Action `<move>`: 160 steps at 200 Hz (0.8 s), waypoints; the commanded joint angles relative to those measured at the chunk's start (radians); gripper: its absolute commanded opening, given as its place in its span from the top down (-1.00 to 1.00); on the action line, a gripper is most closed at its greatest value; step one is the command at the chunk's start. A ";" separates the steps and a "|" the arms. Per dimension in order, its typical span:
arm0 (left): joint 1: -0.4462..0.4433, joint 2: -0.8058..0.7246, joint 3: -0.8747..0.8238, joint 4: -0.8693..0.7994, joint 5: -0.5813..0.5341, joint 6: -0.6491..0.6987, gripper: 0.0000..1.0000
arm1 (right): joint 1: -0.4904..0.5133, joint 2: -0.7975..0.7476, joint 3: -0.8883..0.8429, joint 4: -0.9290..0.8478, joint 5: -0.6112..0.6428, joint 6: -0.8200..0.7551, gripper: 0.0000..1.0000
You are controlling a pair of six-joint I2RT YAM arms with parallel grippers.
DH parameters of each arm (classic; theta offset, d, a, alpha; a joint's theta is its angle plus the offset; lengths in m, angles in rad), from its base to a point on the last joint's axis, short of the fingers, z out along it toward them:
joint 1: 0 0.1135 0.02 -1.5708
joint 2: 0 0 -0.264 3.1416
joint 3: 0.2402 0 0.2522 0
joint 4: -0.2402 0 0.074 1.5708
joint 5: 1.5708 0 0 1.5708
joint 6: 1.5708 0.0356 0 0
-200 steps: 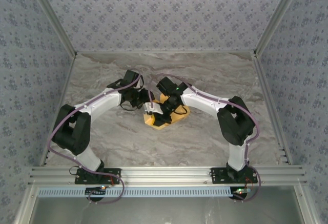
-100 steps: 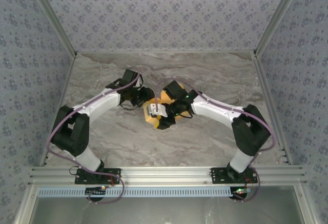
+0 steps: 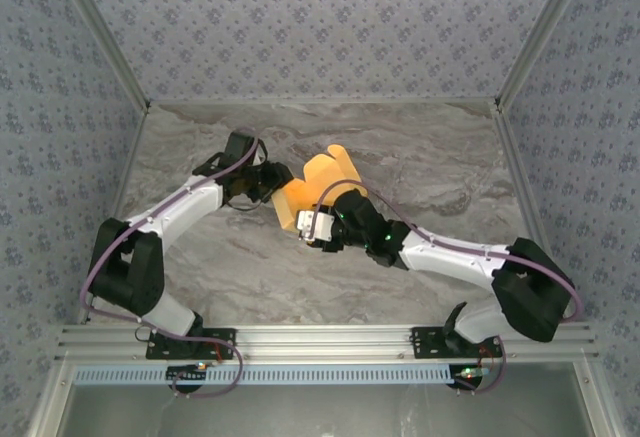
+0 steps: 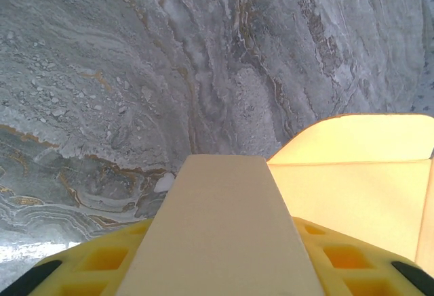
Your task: Fold the paper box
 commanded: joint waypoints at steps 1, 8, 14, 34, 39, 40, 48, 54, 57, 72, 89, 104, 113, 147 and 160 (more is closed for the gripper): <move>0.013 -0.037 -0.020 0.038 -0.015 -0.082 0.41 | 0.050 -0.017 -0.052 0.234 0.158 0.037 0.01; 0.014 -0.041 -0.022 0.041 -0.015 -0.093 0.41 | 0.065 -0.012 -0.064 0.263 0.185 0.032 0.01; 0.014 -0.042 -0.020 0.041 -0.015 -0.098 0.41 | 0.077 -0.005 -0.072 0.295 0.213 0.028 0.00; 0.014 -0.043 -0.011 0.034 -0.017 -0.113 0.41 | 0.097 0.007 -0.089 0.345 0.232 0.020 -0.02; 0.015 -0.042 -0.010 0.031 -0.016 -0.119 0.41 | 0.101 0.011 -0.092 0.353 0.238 0.016 -0.03; 0.016 -0.042 -0.009 0.030 -0.016 -0.120 0.41 | 0.102 0.011 -0.092 0.356 0.238 0.015 -0.03; 0.015 -0.042 -0.006 0.027 -0.016 -0.131 0.41 | 0.109 0.011 -0.098 0.368 0.240 0.012 -0.04; 0.016 -0.041 -0.007 0.027 -0.016 -0.136 0.41 | 0.114 0.010 -0.102 0.376 0.241 0.009 -0.04; 0.016 -0.041 -0.006 0.025 -0.017 -0.140 0.41 | 0.115 0.010 -0.104 0.380 0.243 0.010 -0.04; 0.017 -0.041 -0.006 0.023 -0.016 -0.156 0.41 | 0.127 0.009 -0.116 0.400 0.248 0.019 -0.04; 0.017 -0.041 -0.010 0.017 -0.022 -0.169 0.41 | 0.141 0.014 -0.129 0.419 0.252 0.024 -0.08; 0.018 -0.041 -0.017 0.020 -0.026 -0.184 0.40 | 0.153 0.025 -0.143 0.446 0.272 0.019 -0.12; 0.019 -0.038 -0.020 0.024 -0.020 -0.194 0.40 | 0.160 0.031 -0.149 0.461 0.287 0.016 -0.13; 0.019 -0.031 -0.029 0.040 0.005 -0.222 0.40 | 0.171 0.071 -0.143 0.482 0.344 0.006 -0.13; 0.018 -0.030 -0.033 0.045 0.010 -0.228 0.40 | 0.172 0.093 -0.137 0.496 0.363 -0.001 -0.12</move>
